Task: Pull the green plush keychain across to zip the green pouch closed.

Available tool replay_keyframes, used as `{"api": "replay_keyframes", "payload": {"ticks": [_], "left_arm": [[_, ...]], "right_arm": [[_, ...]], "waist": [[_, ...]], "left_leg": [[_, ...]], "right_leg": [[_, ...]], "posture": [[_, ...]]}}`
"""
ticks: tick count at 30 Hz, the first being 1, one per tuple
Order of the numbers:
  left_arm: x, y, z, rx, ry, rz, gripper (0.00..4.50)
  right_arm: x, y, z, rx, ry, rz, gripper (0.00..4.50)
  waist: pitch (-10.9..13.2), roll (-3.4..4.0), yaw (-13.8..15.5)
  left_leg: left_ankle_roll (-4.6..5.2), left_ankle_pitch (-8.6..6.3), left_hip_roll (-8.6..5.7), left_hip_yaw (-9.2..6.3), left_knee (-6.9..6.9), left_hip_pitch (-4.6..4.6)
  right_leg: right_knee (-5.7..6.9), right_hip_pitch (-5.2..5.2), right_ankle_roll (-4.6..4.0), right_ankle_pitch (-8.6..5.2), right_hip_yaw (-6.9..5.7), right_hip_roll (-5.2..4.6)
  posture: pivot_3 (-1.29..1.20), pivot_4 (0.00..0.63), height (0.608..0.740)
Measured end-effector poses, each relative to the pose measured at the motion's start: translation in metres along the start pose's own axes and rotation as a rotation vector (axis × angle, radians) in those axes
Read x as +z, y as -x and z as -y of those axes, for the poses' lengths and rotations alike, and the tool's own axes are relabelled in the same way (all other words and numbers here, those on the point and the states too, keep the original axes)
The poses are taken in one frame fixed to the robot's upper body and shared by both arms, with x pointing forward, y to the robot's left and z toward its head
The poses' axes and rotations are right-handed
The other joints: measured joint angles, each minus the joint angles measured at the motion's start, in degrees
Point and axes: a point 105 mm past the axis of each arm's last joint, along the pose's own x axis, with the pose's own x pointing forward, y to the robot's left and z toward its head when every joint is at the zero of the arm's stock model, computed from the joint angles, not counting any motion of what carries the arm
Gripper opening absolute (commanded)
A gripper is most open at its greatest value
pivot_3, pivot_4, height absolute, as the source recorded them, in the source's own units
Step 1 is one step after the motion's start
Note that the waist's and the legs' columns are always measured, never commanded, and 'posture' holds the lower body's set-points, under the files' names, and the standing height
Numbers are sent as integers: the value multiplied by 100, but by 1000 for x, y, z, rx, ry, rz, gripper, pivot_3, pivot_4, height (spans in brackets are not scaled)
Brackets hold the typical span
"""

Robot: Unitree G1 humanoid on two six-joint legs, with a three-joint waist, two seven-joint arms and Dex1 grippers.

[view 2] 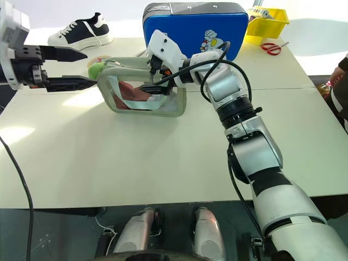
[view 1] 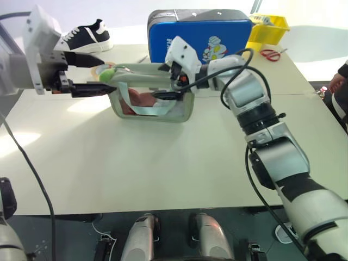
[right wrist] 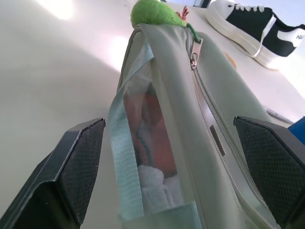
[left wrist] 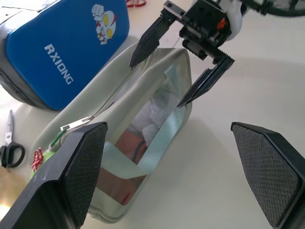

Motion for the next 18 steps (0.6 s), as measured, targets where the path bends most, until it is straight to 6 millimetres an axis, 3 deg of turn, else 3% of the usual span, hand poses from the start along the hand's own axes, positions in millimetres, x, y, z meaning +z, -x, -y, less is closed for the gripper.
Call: {"api": "replay_keyframes", "payload": {"ticks": [7,13,18], "left_arm": [[-9,1,-2,24,23,-14,4500],[-9,5,-6,54,25,-14,4500],[-9,19,-15,117,31,-20,4500]], "right_arm": [[-10,-1,4,5,66,-44,43],[-6,-1,2,23,137,-34,43],[-3,20,-5,73,173,-47,43]], "waist": [[0,-1,-19],[0,-1,-20],[-1,-2,10]], "left_leg": [[-7,5,2,-3,0,6],[-13,9,2,-5,1,7],[-12,8,0,-10,1,6]], "right_leg": [[10,-1,0,0,2,4],[25,-3,-1,-1,2,4],[33,-3,-2,-2,2,3]], "posture": [[0,150,740],[0,150,740],[0,150,740]]}}
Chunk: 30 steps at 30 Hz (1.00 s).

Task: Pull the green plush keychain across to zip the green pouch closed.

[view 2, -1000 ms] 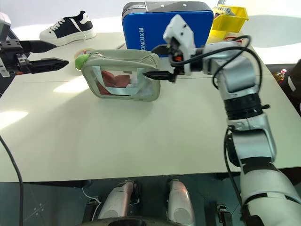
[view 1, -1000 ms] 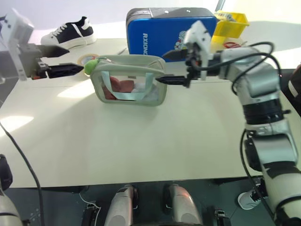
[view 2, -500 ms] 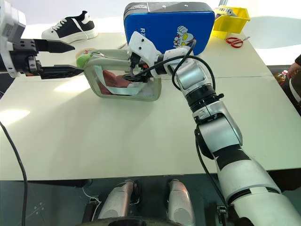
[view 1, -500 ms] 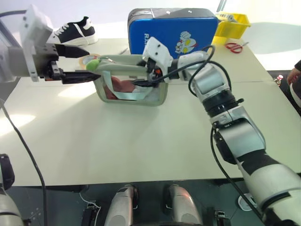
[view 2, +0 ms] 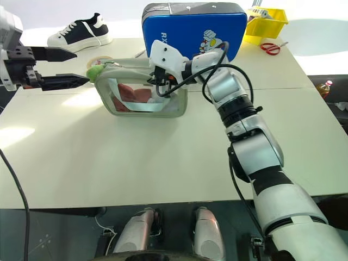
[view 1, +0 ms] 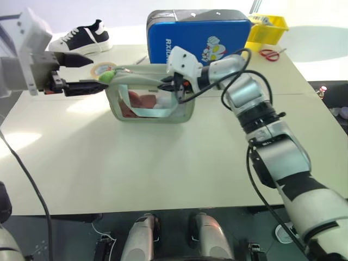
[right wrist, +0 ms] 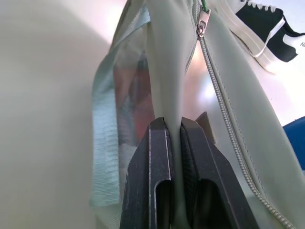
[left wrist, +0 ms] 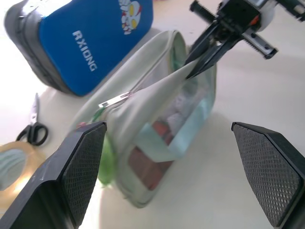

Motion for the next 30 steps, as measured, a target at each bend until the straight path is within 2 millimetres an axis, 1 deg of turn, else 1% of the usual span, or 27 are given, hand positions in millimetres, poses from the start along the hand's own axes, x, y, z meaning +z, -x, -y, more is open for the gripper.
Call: {"api": "replay_keyframes", "payload": {"ticks": [1,4,8,10,13,16,20,23,25,26,27,30], "left_arm": [[-1,2,-1,7,3,-3,4500],[-10,3,-1,11,23,-22,4500],[-15,1,0,16,27,-31,4500],[-21,1,1,16,23,-48,4500],[-37,4,-5,47,14,-96,4500],[-53,7,-11,79,12,-141,4500],[-70,-2,-8,70,10,-166,4500],[-79,-14,2,21,26,-167,3733],[-83,-19,5,6,24,-165,2742],[-84,-22,5,6,23,-159,2102],[-84,-23,5,9,24,-157,1668],[-83,-26,5,7,13,-150,72]], "right_arm": [[0,3,-4,14,-6,-2,43],[-1,9,-27,78,-67,7,43],[2,7,-46,105,-132,17,43],[3,6,-50,100,-169,14,43],[5,4,-54,105,-222,17,43],[5,3,-53,85,-238,13,43],[5,3,-50,62,-245,11,43],[5,3,-50,57,-252,12,0],[5,3,-50,55,-254,12,0],[5,3,-50,56,-257,11,0],[5,3,-50,56,-257,11,0],[5,2,-50,58,-257,12,0]], "waist": [[0,0,3],[0,-1,-4],[0,-1,-27],[0,-1,-33],[0,-1,-34],[0,-1,-16],[-1,-1,-9],[-1,-1,-13],[-1,-1,-12],[-2,-1,-9],[-1,-1,-9],[-1,-1,-7]], "left_leg": [[1,0,-1,0,0,0],[1,0,0,0,9,2],[20,-13,6,-2,30,4],[24,-16,14,-2,36,7],[19,-15,40,0,48,5],[5,-19,53,0,49,3],[1,-22,57,1,49,0],[8,-17,58,2,49,0],[13,-14,62,2,49,0],[13,-14,62,2,49,0],[13,-14,62,2,49,0],[13,-14,62,2,50,-1]], "right_leg": [[1,0,0,0,0,-1],[13,1,0,0,0,-2],[27,0,-1,-1,0,0],[28,1,-5,-3,0,5],[27,0,-18,-7,0,26],[24,-2,-27,-9,0,37],[22,-4,-36,-6,1,41],[23,-4,-36,-5,1,43],[23,-4,-34,-4,1,47],[23,-4,-34,-3,1,47],[23,-4,-34,-3,1,47],[23,-4,-33,-2,1,48]], "posture": [[0,150,740],[0,150,740],[0,150,740],[0,150,740],[0,150,740],[0,150,740],[0,150,740],[0,150,740],[0,150,740],[0,150,740],[0,150,740],[0,150,740]]}}
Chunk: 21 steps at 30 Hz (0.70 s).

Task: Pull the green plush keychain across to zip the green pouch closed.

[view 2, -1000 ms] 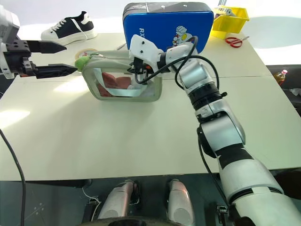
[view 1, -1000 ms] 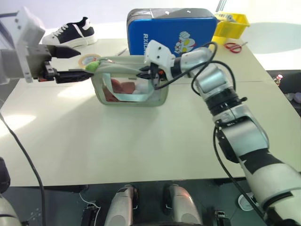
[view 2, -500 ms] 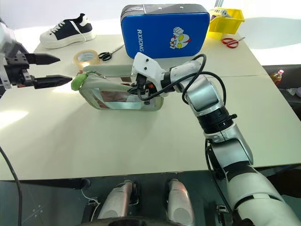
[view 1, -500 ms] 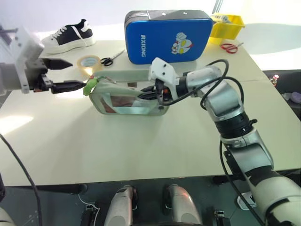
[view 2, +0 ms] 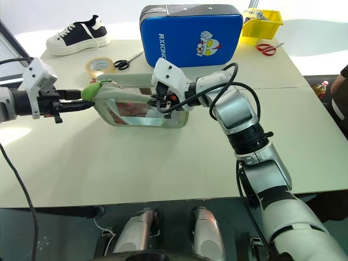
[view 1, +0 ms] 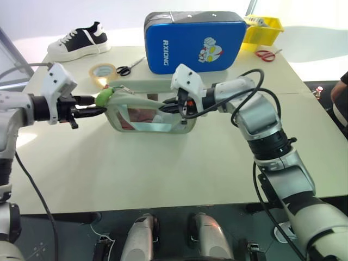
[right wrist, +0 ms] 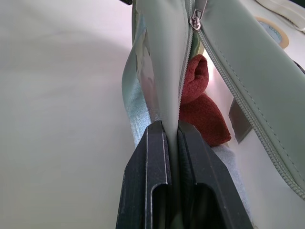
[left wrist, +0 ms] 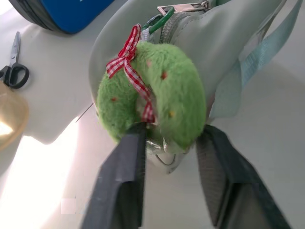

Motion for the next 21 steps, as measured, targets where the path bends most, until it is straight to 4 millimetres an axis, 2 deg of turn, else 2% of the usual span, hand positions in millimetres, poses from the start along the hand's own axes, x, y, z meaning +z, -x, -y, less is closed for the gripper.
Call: {"api": "replay_keyframes", "payload": {"ticks": [7,15,18,21], "left_arm": [[18,-1,-9,28,-50,11,25],[68,-17,-7,16,-197,89,25],[76,-17,-3,-15,-247,96,25],[73,-13,-3,-40,-248,73,25]], "right_arm": [[1,0,1,-5,6,6,0],[-11,0,6,-20,-13,-34,0],[-14,-2,10,-31,-8,-42,0],[-14,-3,13,-35,6,-46,0]], "waist": [[0,0,2],[0,-3,18],[0,-3,-9],[0,-3,-10]], "left_leg": [[1,0,0,0,0,-3],[3,0,0,0,7,-6],[2,1,5,2,7,-4],[2,1,7,2,8,-4]], "right_leg": [[-1,-1,6,3,0,2],[0,0,8,4,-1,4],[1,0,8,4,0,8],[2,0,8,4,0,10]], "posture": [[0,150,740],[0,150,740],[0,150,740],[0,150,740]]}}
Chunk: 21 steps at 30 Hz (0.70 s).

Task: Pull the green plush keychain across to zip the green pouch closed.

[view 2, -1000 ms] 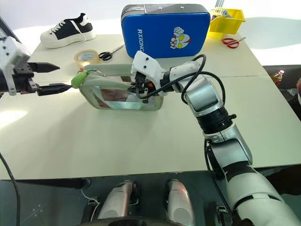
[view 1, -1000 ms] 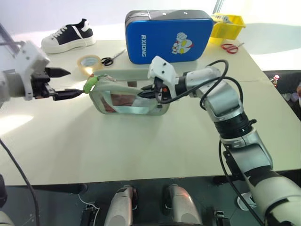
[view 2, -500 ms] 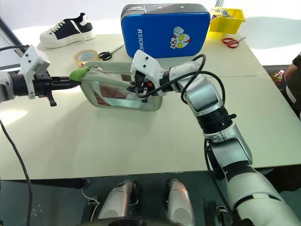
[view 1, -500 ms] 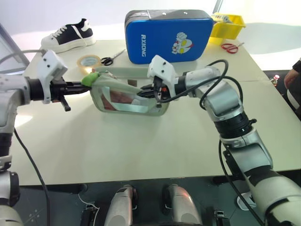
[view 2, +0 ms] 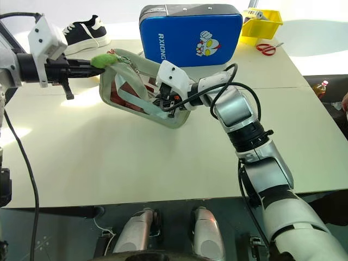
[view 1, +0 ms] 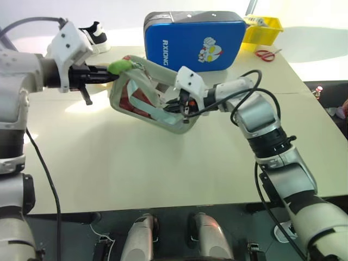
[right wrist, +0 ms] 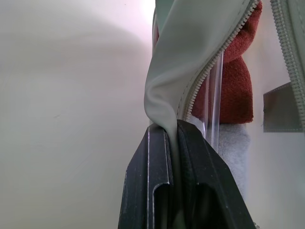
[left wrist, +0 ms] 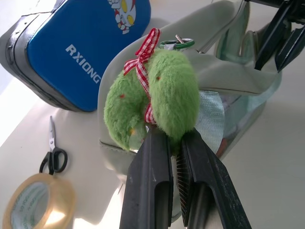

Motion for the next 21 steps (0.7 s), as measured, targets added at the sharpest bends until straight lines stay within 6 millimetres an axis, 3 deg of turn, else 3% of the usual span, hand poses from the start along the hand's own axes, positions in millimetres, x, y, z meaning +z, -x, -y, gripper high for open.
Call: {"api": "replay_keyframes", "payload": {"ticks": [4,11,15,18,21], "left_arm": [[-10,9,2,-22,7,-55,25],[-72,11,31,-86,103,-209,25],[-79,11,33,-56,101,-210,25],[-76,7,26,-8,106,-184,1078],[-68,8,20,11,113,-152,2640]], "right_arm": [[2,1,7,-17,25,-4,0],[12,8,15,-46,61,9,0],[12,8,14,-42,59,9,0],[12,7,14,-38,54,10,0],[13,6,12,-33,53,13,0]], "waist": [[1,2,3],[1,2,47],[1,2,45],[1,2,34],[1,2,23]], "left_leg": [[0,0,0,0,0,-1],[1,-1,-4,-3,0,-8],[1,-2,-4,-5,0,-8],[1,-2,-3,-4,0,-8],[1,-2,-2,-3,0,-8]], "right_leg": [[-1,-1,-1,0,0,-1],[-4,-3,-11,-6,1,-5],[-4,-4,-17,-9,1,-8],[-3,-4,-15,-8,1,-5],[-2,-5,-4,-1,0,-3]], "posture": [[0,150,740],[0,150,740],[0,150,740],[0,150,740],[0,150,740]]}}
